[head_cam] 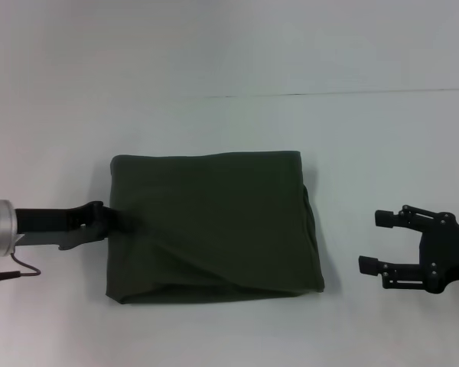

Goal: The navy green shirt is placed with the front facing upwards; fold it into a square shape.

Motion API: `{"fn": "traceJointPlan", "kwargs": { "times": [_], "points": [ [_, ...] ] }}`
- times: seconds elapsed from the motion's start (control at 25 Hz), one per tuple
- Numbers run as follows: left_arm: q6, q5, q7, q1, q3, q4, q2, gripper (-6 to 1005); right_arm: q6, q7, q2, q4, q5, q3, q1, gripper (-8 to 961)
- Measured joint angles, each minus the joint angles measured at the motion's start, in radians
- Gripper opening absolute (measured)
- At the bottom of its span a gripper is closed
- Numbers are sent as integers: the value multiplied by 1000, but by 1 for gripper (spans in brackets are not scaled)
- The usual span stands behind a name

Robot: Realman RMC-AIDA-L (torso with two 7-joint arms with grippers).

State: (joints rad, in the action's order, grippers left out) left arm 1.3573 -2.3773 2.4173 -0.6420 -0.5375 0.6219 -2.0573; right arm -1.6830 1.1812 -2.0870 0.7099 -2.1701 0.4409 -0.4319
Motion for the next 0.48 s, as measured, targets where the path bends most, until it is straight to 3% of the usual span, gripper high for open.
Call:
{"fn": "traceJointPlan", "kwargs": {
  "times": [0.48],
  "points": [
    [97, 42, -113, 39, 72, 18, -1, 149, 9, 0, -1, -6, 10, -1, -5, 927]
  ]
}}
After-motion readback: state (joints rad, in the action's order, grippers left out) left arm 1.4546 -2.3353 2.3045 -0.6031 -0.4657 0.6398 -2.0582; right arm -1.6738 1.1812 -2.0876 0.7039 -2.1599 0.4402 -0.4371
